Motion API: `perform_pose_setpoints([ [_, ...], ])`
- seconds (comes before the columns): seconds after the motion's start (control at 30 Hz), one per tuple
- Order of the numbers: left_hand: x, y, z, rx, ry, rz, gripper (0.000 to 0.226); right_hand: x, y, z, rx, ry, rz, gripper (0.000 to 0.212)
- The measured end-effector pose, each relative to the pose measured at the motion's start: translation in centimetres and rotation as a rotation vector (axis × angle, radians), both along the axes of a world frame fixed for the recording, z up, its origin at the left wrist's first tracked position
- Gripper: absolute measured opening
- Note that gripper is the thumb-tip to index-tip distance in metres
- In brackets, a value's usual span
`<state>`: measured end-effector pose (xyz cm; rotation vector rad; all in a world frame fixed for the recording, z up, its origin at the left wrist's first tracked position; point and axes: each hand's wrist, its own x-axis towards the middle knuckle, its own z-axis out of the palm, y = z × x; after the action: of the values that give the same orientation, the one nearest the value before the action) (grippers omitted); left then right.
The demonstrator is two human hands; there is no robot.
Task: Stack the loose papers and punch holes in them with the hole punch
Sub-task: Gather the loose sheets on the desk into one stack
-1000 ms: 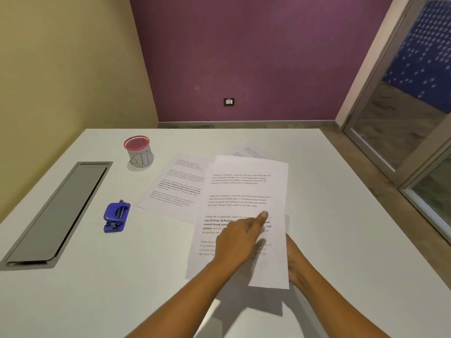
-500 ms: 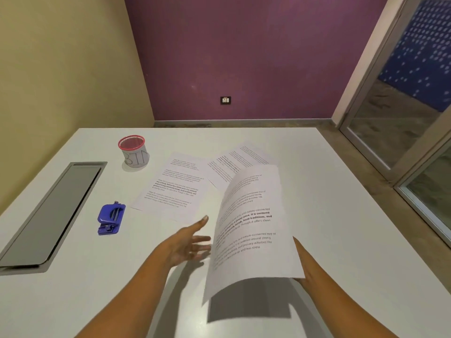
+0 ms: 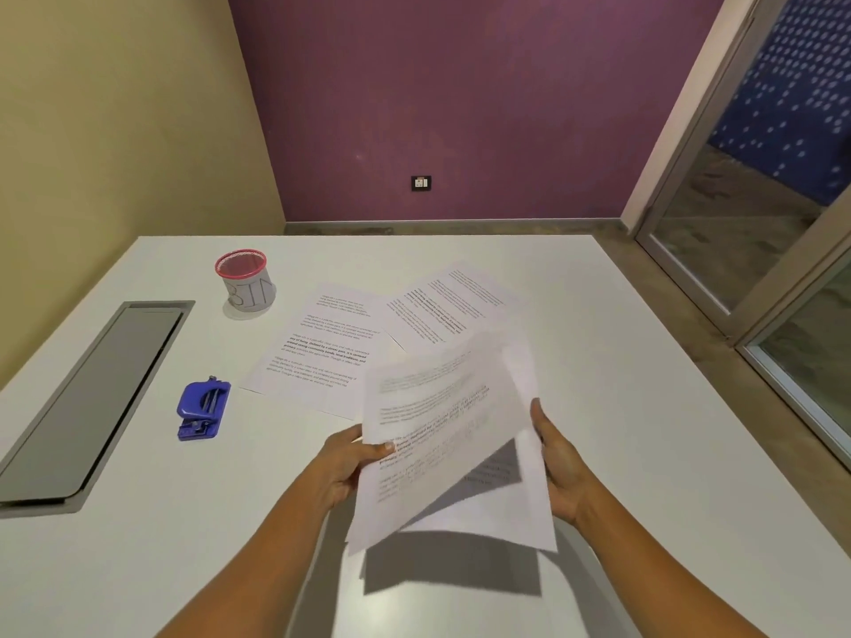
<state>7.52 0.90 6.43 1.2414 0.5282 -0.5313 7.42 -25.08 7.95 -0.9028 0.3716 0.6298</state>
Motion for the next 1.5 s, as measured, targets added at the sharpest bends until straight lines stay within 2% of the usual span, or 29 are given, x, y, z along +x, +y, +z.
perform_pose_setpoints([
  [0.07, 0.1, 0.6, 0.1, -0.001, -0.027, 0.027, 0.051, 0.3, -0.5, 0.1, 0.015, -0.023, 0.007, 0.064],
  [0.2, 0.1, 1.1, 0.2, 0.004, -0.068, 0.047, 0.052, 0.8, -0.9, 0.7, -0.018, -0.05, 0.082, 0.069],
  [0.4, 0.2, 1.2, -0.3, -0.001, -0.092, 0.086, 0.052, 1.4, -0.9, 0.6, -0.27, -0.091, 0.13, 0.065],
  [0.53, 0.3, 1.0, 0.1, -0.026, -0.143, 0.069, 0.048, 1.4, -0.5, 0.7, -0.379, -0.204, 0.212, 0.048],
  [0.77, 0.7, 1.0, 1.2, -0.037, -0.233, -0.059, 0.033, 2.2, 0.3, 0.3, -0.446, -0.265, 0.161, 0.04],
  [1.0, 1.6, 0.8, 2.5, 0.06, -0.421, 0.034, 0.034, 2.8, 1.2, 0.8, -0.54, -0.402, -0.05, 0.033],
  [1.13, 1.9, 0.4, 3.5, 0.134, -0.536, 0.015, 0.037, 3.1, 1.4, 1.1, -0.553, -0.467, -0.122, 0.032],
  [1.27, 1.8, 0.2, 3.4, 0.187, -0.532, -0.034, 0.045, 3.1, 1.4, 0.7, -0.552, -0.492, -0.074, 0.034],
  [1.5, 2.8, -0.5, 2.0, 0.271, -0.446, 0.028, 0.021, 3.7, 1.5, -0.7, -0.587, -0.419, -0.046, 0.024],
])
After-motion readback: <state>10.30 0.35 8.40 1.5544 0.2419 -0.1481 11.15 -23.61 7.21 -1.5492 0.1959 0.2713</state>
